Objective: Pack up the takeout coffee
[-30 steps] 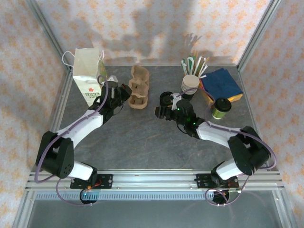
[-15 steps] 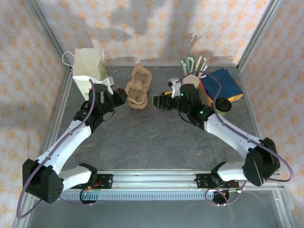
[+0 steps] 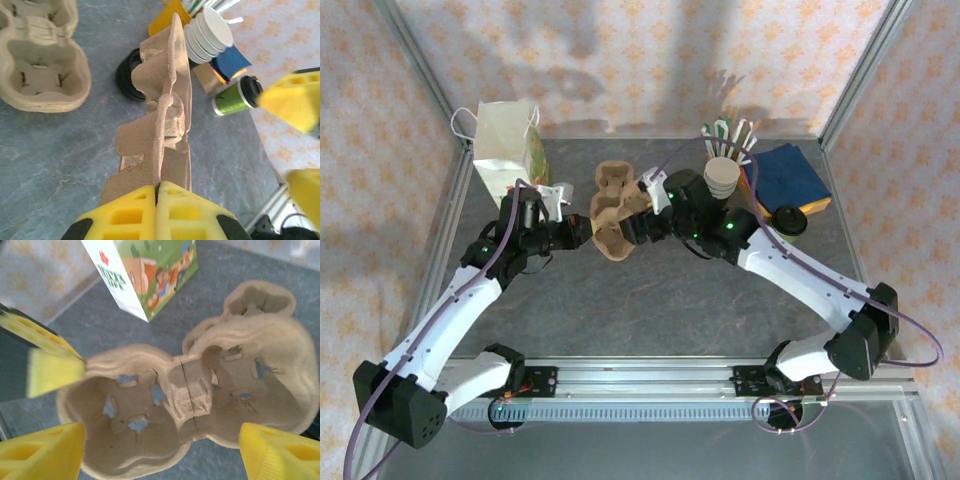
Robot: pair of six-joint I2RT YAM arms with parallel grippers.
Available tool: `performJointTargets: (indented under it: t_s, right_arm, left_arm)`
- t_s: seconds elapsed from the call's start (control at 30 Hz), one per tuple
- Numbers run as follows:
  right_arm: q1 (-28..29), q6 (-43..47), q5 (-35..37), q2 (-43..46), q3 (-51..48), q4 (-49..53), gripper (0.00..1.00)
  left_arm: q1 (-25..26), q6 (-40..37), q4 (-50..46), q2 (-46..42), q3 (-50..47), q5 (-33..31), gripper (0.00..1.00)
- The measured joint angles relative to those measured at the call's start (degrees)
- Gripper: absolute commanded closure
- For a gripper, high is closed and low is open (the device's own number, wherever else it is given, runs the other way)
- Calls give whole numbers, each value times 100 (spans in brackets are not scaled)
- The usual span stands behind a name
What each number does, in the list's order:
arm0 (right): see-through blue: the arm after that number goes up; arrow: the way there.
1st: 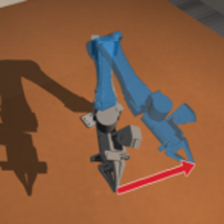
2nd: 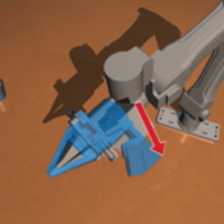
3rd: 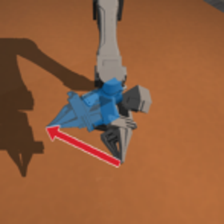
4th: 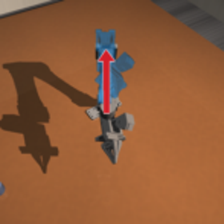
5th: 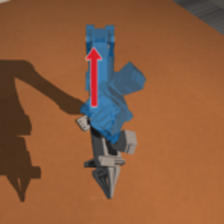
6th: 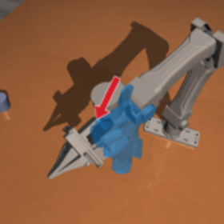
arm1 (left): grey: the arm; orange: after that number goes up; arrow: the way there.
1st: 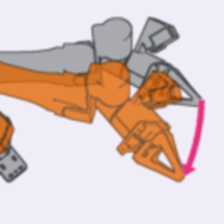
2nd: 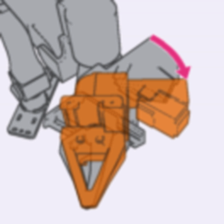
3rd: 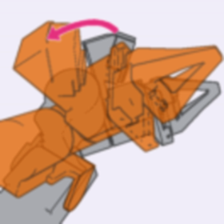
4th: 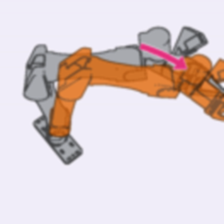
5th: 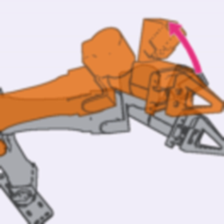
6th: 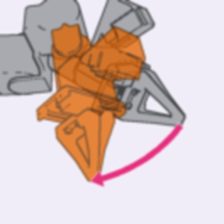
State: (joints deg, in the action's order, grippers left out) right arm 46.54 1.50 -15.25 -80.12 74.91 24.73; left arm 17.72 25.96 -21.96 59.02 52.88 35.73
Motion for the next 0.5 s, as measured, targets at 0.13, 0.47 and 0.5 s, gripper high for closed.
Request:
performJointTargets:
  t_s: [0.13,0.47,0.5]
  right_arm:
    - [177,59,267,-131,11,238,20]
    - [227,66,933,-411,107,540,24]
    - [227,50,975,-417,107,551,26]
  left_arm:
    - [0,-136,-52,-68,0,332,100]
    - [0,-212,-79,-208,0,741,100]
    - [0,-210,-79,-219,0,758,100]
